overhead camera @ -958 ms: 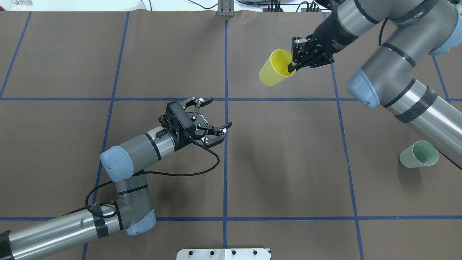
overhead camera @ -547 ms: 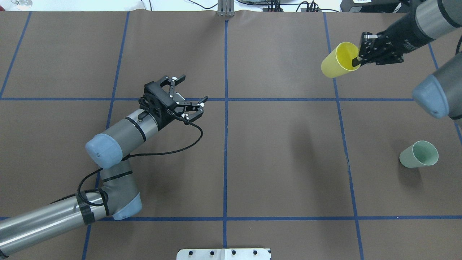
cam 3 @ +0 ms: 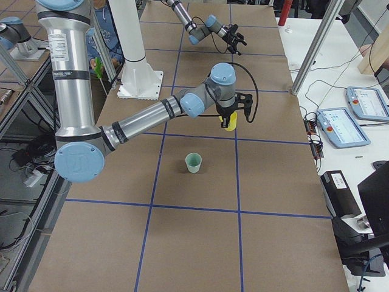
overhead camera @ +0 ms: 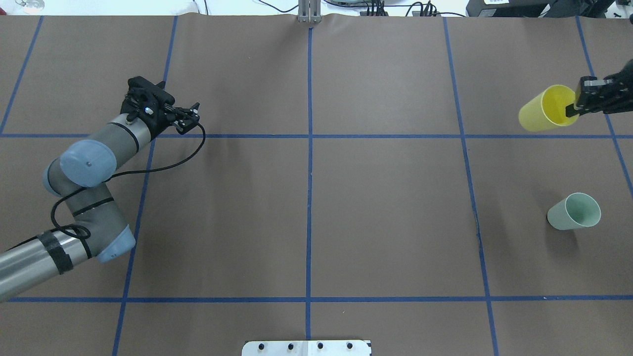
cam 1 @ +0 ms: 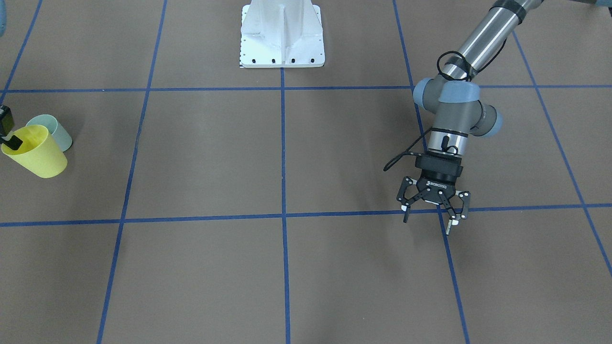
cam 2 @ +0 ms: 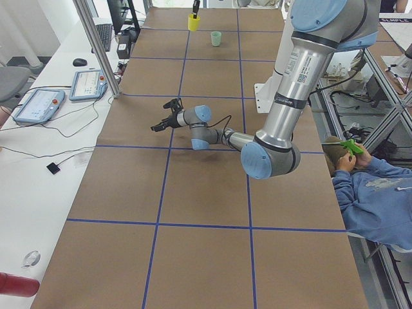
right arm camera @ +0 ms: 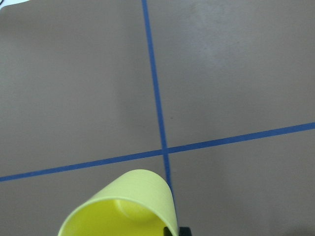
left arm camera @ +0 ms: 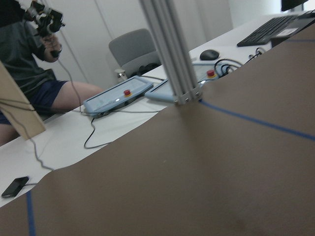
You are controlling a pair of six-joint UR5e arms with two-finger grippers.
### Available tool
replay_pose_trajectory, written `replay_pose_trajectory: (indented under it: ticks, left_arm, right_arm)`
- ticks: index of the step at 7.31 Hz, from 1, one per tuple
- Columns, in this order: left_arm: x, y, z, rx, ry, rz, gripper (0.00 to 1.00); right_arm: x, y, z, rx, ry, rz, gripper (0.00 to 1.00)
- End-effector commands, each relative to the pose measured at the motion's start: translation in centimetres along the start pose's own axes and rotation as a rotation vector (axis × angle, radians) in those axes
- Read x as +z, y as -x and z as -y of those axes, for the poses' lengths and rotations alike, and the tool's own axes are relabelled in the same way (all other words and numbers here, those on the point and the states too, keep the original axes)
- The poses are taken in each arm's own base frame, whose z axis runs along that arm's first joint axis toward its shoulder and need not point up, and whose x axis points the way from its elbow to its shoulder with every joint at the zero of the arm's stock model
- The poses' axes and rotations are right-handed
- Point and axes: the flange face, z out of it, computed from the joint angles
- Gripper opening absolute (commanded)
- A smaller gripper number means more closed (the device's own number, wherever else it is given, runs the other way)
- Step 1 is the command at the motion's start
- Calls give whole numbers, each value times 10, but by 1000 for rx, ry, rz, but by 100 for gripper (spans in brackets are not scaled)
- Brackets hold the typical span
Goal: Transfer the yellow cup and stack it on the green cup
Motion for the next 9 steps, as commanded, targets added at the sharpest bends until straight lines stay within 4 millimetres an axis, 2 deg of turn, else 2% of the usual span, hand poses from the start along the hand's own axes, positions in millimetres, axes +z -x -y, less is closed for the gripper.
replay_pose_trajectory:
  ticks: [1, 2, 3, 4, 5, 6, 7, 9]
  left_arm:
    - [3, 88, -19, -191, 260, -5, 100]
    - [-1, 124, -13, -239, 341, -11, 100]
    - [-10, 161, 0, -300, 433, -29, 100]
    - [-18, 193, 7, -361, 503, -43, 100]
    - [-31, 226, 1, -422, 563, -62, 100]
    - [-39, 236, -4, -449, 586, -83, 100]
    - [-52, 234, -6, -445, 580, -89, 100]
    - [-54, 234, -4, -446, 574, -91, 100]
  right_arm:
    - [8, -71, -32, -122, 68, -43, 0]
    - [12, -78, -41, -113, 113, -20, 0]
    - [20, -97, -59, -160, 153, -24, 0]
    - [27, -104, -64, -164, 170, -35, 0]
    - [34, -108, -69, -166, 189, -40, 0]
    - [40, -109, -72, -170, 205, -43, 0]
    - [45, -104, -73, -179, 218, -39, 0]
    - [54, -102, -75, -182, 238, -42, 0]
